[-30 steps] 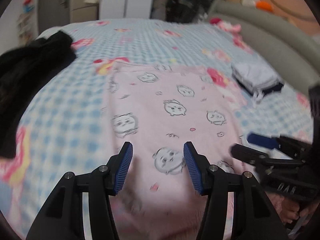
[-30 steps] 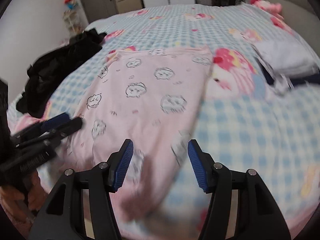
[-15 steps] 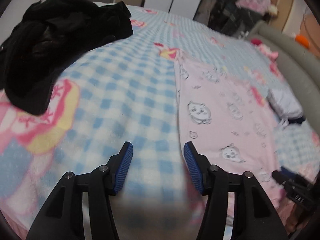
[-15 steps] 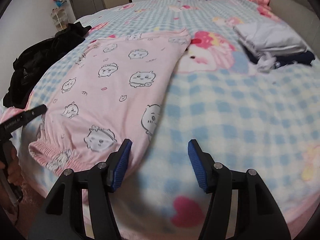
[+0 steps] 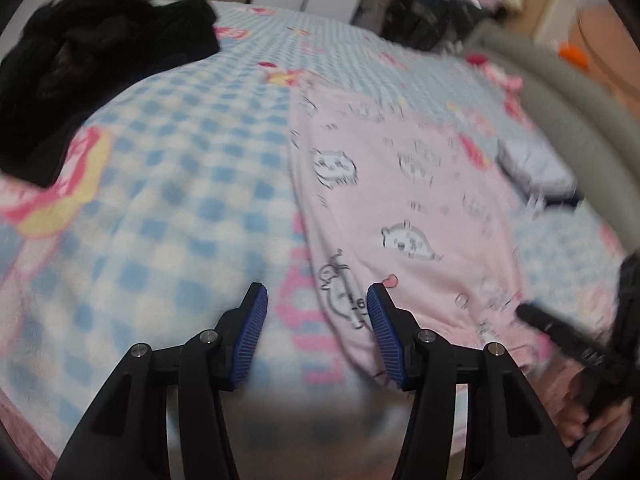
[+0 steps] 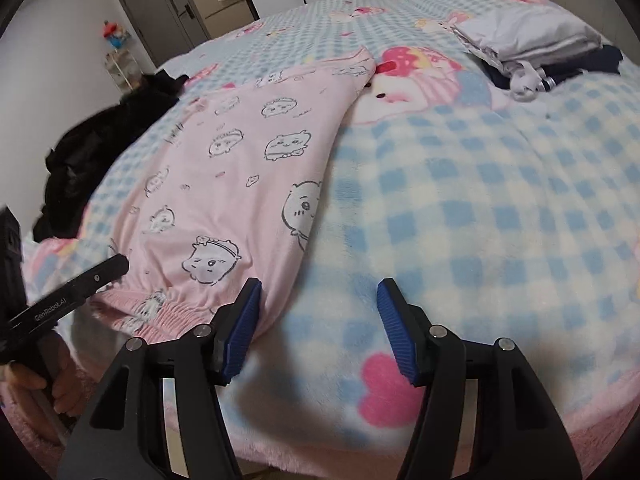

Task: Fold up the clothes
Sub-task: 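Lower both grippers onto the elastic cuff of the folded pants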

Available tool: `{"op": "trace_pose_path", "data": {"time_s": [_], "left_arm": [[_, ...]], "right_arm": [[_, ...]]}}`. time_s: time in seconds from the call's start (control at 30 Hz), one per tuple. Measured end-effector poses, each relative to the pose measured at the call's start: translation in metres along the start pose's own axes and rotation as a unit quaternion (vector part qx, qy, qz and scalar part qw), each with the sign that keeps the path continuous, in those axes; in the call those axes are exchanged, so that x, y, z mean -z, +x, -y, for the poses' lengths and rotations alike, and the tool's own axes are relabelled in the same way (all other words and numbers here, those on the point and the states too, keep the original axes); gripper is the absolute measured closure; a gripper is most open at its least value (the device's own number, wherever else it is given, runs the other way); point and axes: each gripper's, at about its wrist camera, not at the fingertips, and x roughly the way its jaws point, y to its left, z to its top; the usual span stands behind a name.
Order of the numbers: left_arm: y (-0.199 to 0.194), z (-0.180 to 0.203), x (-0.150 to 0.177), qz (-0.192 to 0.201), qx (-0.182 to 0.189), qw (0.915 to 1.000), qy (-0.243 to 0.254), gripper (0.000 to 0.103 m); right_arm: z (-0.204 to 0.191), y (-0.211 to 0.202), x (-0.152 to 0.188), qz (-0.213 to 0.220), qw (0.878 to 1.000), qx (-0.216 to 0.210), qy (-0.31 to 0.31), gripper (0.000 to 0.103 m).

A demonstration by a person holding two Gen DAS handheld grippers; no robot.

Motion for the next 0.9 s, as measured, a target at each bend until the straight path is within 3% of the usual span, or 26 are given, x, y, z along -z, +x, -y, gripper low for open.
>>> {"op": "trace_pose_path", "data": {"time_s": [0.1, 0.2, 0.33, 0.47, 0.6, 0.73, 0.8, 0.9], "left_arm": [[-0.005, -0.009, 0.003, 0.001, 0.048, 0.998, -0.041, 0.05], [-0.003, 0.002, 0.011, -0.014, 0.058, 0.998, -0.022, 0.049], [0.002, 0.002, 0.016, -0.023, 0.018, 0.9994, -0.021, 0.05], [-0.004, -0.016, 0.016, -0.015, 0.022, 0.9982, -0.053, 0.056], [-0.008, -0.032, 0.018, -0.014, 0.107, 0.9883, -0.108, 0.055], [0.0, -0.037, 0.02, -0.03, 0.231, 0.96, -0.155, 0.052], [0.007, -0.034, 0.021, -0.041, 0.227, 0.9602, -0.158, 0.052], [0.019, -0.024, 0.023, -0.059, 0.206, 0.9662, -0.143, 0.052]], "right_arm": [[0.001, -0.01, -0.001, 0.009, 1.0, -0.015, 0.017, 0.043], [-0.015, -0.009, 0.001, 0.012, 0.999, -0.042, -0.001, 0.038], [-0.036, -0.007, 0.003, 0.016, 0.997, -0.078, -0.024, 0.034], [-0.042, 0.003, 0.019, -0.002, 0.998, -0.031, -0.062, 0.036], [-0.029, -0.007, 0.026, 0.002, 0.998, -0.033, -0.046, 0.036], [-0.017, -0.023, 0.028, 0.019, 0.991, -0.135, 0.01, 0.035], [-0.015, -0.021, 0.025, 0.011, 0.983, -0.177, 0.038, 0.035], [-0.018, -0.01, 0.028, -0.003, 0.986, -0.161, 0.034, 0.035]]}}
